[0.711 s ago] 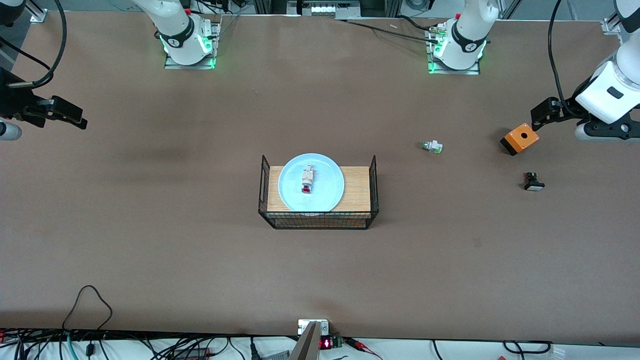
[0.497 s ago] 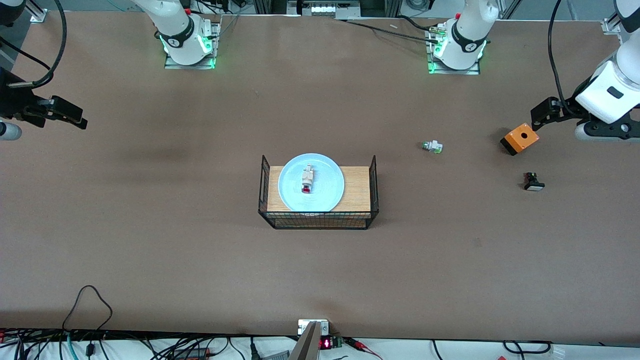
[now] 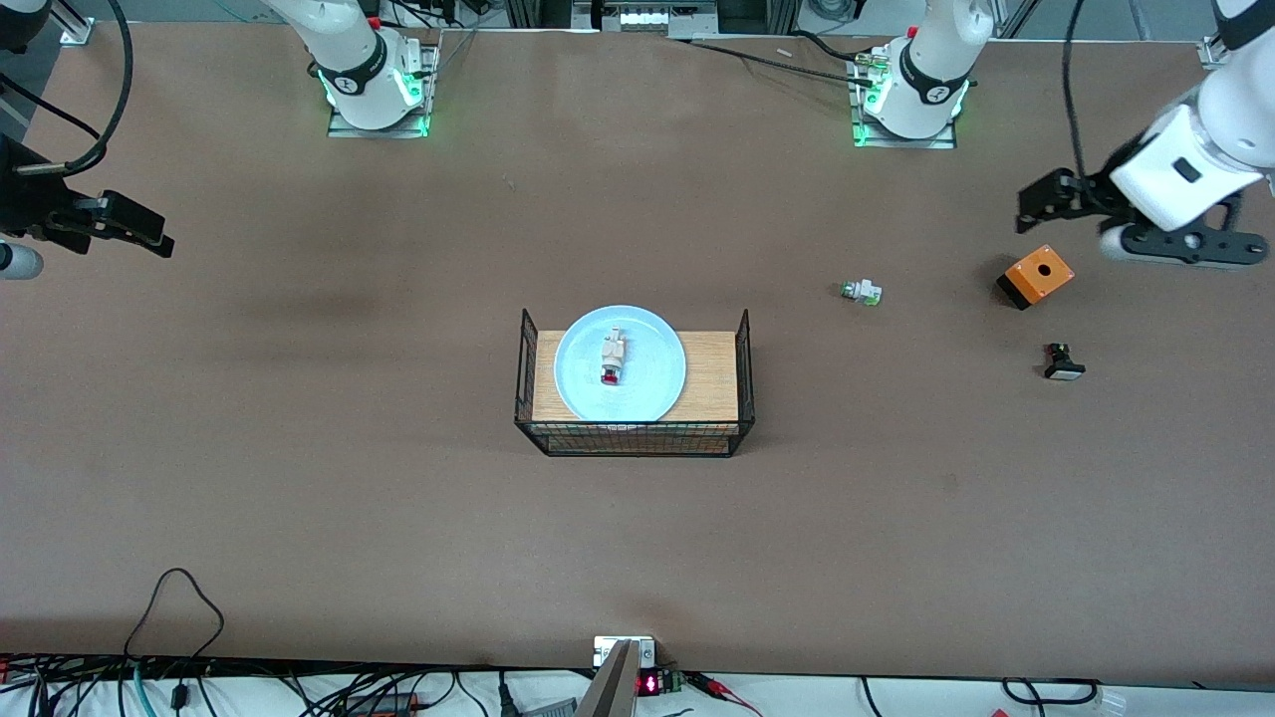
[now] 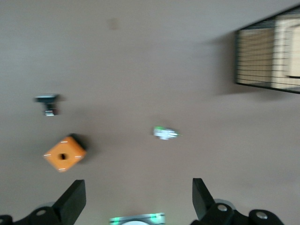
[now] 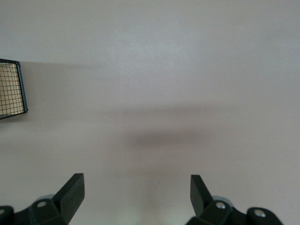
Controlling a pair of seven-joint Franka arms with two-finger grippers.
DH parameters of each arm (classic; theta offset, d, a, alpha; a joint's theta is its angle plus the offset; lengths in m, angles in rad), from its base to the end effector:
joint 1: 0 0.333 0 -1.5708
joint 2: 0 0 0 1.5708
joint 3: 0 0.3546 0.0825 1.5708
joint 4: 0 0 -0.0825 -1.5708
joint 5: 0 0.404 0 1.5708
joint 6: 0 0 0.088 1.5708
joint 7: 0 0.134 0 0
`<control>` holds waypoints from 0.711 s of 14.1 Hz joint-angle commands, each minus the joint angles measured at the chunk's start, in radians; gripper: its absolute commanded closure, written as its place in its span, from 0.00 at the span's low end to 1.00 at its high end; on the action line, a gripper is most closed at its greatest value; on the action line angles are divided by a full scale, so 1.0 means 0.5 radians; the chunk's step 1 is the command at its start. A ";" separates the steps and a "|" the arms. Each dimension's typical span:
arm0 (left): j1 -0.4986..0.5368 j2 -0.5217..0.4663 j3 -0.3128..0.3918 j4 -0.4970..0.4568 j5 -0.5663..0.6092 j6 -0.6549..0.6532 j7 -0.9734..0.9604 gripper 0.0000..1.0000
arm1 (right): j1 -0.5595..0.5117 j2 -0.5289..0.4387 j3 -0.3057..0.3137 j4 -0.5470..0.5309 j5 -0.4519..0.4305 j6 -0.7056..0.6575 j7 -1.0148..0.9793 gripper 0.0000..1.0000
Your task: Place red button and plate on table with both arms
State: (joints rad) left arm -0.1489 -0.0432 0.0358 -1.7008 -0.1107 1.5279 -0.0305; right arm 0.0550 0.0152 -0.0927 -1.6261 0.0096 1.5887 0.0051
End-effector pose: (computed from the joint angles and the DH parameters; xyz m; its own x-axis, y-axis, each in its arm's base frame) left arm 0.5416 -0.0764 0.5946 0.9874 -0.0867 -0.1324 -0.0726 -0.9915 0.1076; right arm 0.5772 -0.0201 0.6017 0.9977 -0.0430 -0.0526 -0.0434 -0.9990 -0.0079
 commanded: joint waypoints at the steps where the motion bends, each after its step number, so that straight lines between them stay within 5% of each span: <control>1: -0.262 0.107 0.008 0.152 -0.116 -0.040 -0.174 0.00 | 0.003 -0.021 0.001 0.016 -0.025 -0.036 0.014 0.00; 5: -0.723 0.536 0.008 0.609 -0.110 0.042 -0.775 0.00 | 0.003 -0.021 0.001 0.016 -0.025 -0.036 0.014 0.00; 10: -0.990 0.880 0.005 0.677 -0.006 0.866 -0.856 0.00 | -0.003 -0.021 0.001 0.013 -0.025 -0.036 0.011 0.00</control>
State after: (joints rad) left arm -0.6174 0.3151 0.0217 -1.4211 -0.1495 1.8593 -0.4502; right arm 0.0547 0.0152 -0.0931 -1.6254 0.0095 1.5882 0.0051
